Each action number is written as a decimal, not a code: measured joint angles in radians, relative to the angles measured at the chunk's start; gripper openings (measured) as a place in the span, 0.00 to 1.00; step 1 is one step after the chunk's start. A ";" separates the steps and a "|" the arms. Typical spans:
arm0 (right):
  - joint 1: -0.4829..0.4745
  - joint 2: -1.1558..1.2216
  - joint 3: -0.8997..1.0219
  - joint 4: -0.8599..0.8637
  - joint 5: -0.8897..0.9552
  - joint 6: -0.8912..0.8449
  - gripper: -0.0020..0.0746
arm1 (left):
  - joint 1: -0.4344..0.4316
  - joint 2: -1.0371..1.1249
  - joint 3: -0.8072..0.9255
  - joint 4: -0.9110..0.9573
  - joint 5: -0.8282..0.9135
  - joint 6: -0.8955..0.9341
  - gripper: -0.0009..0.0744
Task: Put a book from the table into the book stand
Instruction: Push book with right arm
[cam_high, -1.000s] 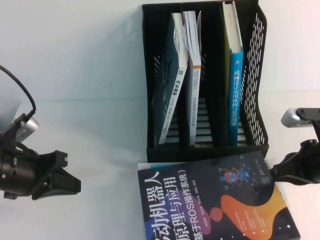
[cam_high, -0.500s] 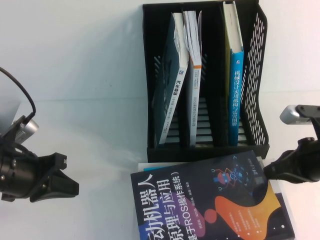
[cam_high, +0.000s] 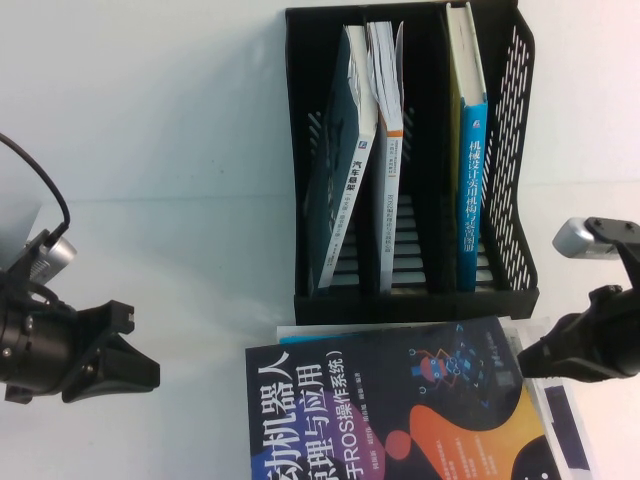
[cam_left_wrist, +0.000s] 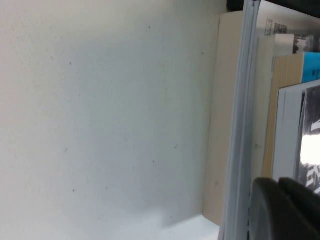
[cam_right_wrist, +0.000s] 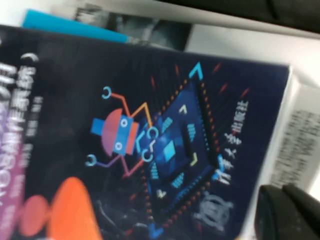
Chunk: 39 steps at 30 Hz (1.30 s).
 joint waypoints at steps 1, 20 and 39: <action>0.000 0.000 0.000 -0.019 -0.014 0.022 0.02 | 0.000 0.000 0.000 -0.002 0.000 0.000 0.01; 0.004 0.000 0.000 -0.040 0.036 0.111 0.02 | 0.000 0.000 0.000 -0.002 -0.008 -0.002 0.01; 0.117 0.000 0.000 0.045 0.055 0.063 0.02 | 0.000 0.000 0.000 0.000 -0.012 -0.030 0.01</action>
